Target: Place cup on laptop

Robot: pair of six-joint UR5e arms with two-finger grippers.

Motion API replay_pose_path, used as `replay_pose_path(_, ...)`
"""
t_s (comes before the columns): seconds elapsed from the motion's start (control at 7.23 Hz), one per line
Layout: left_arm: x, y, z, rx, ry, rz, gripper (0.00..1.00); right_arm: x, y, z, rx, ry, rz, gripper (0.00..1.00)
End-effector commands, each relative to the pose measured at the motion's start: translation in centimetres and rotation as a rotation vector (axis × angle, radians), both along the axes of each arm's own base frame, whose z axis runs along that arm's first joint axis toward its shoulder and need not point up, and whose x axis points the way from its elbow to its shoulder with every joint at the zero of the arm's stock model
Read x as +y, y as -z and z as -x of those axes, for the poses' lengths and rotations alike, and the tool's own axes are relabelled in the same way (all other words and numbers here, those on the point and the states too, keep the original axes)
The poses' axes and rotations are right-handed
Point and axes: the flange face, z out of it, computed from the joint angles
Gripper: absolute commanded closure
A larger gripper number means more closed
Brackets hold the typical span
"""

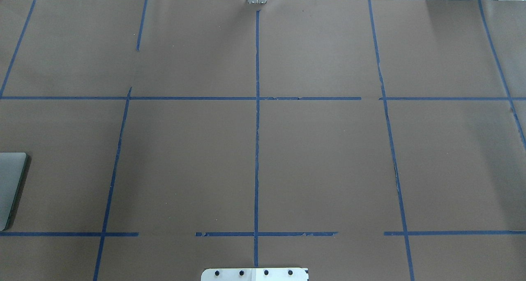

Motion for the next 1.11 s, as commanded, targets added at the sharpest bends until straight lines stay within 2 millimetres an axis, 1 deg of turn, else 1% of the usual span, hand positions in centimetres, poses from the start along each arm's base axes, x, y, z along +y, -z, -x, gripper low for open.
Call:
replay_pose_path(0.0,-0.05,-1.13,0.0,0.003,0.0,0.006,0.0,0.01,-0.01,0.0,0.0,0.0,0.001,0.0)
replay_pose_path(0.41,0.38,-1.74,-0.01,0.001,0.002,0.023,0.0,0.01,-0.01,0.0,0.0,0.0,0.001,0.0)
replay_pose_path(0.97,0.39,-1.8,0.04,-0.007,0.003,0.024,0.0,-0.01,0.0,-0.01,0.001,0.0,-0.001,0.0)
